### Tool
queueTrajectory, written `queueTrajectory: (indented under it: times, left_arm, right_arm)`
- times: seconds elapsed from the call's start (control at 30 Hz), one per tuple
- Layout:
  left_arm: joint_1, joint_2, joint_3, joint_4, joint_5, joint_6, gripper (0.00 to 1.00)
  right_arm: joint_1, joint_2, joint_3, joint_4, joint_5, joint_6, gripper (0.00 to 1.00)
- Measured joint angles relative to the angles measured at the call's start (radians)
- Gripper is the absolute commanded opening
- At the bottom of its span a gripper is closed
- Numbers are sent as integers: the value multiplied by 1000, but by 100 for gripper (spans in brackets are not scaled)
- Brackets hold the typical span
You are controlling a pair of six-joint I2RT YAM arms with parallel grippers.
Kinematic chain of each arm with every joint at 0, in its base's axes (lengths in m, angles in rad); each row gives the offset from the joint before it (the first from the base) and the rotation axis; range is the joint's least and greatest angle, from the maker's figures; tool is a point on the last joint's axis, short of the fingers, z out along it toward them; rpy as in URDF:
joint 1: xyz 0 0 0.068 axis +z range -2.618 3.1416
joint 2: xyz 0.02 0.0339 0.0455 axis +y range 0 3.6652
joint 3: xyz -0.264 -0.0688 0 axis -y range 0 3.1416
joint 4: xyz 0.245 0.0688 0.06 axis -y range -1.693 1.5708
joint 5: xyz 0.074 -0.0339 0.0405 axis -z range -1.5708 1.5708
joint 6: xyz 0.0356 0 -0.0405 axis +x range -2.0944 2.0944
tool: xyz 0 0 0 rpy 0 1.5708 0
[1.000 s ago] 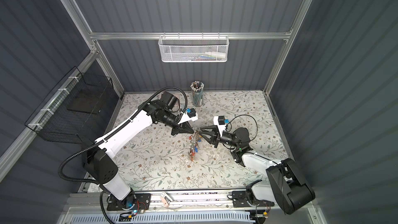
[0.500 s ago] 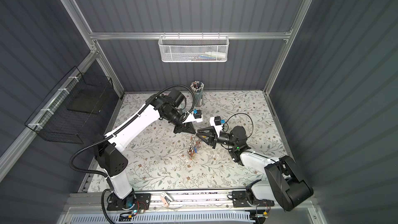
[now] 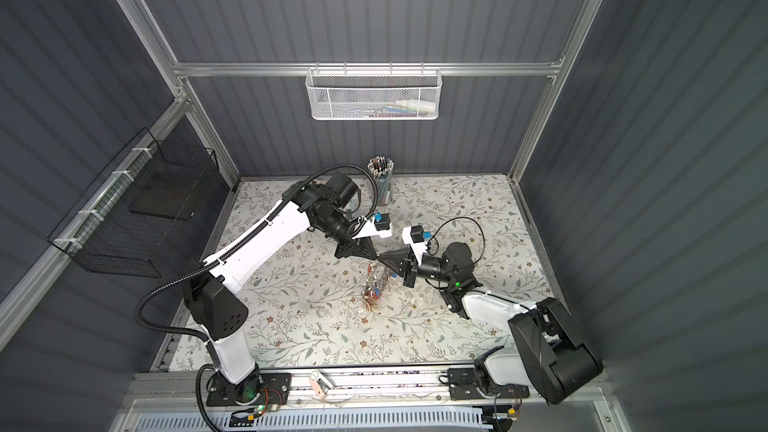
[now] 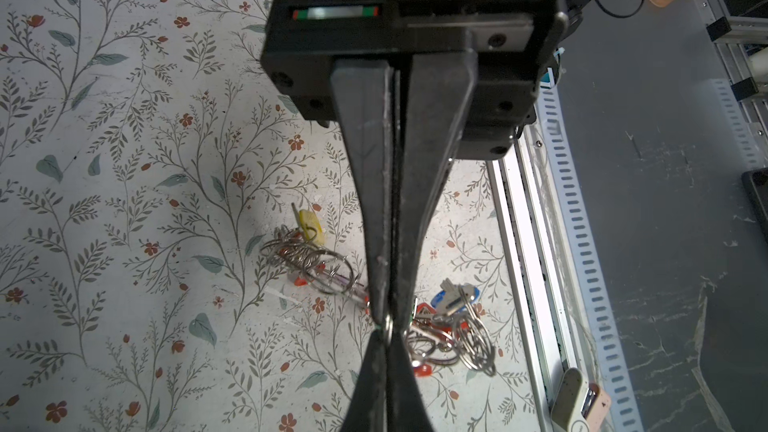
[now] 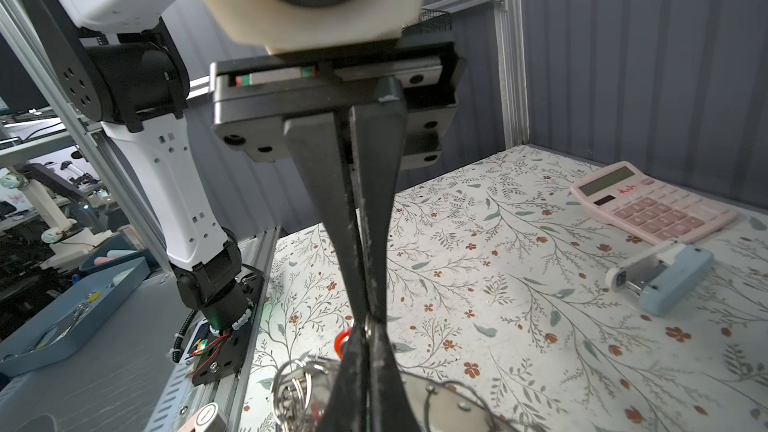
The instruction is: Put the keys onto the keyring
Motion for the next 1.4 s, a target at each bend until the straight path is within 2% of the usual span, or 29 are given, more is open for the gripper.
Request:
queueTrajectory:
  times: [0.1, 0.27, 0.37, 0.53, 0.67, 0.83, 1.0, 1.2, 1.4]
  left_arm:
    - [0, 0, 0, 3, -5, -1, 1]
    - [26, -24, -55, 65, 21, -23, 20]
    - [71, -116, -171, 181, 85, -79, 34]
    - [168, -321, -403, 415, 179, -197, 46]
    - [174, -400, -600, 636, 249, -326, 49]
    - [170, -375, -770, 870, 315, -474, 55]
    - [170, -358, -816, 1019, 369, -531, 58]
    - [170, -341, -828, 1115, 403, -545, 59]
    - [170, -294, -824, 1122, 443, -541, 49]
  right_arm:
    - [0, 6, 4, 0, -1, 0, 0]
    - [-1, 7, 4, -12, 0, 1, 0]
    - [-1, 7, 4, -21, 1, 2, 0]
    - [-1, 6, 4, -20, 4, 5, 0]
    - [0, 6, 3, -10, 3, 17, 0]
    - [0, 6, 3, 17, 1, 37, 0]
    - [0, 8, 3, 37, -5, 53, 0]
    - [0, 14, 3, 44, -13, 61, 0]
    - [0, 28, 3, 57, -15, 65, 0]
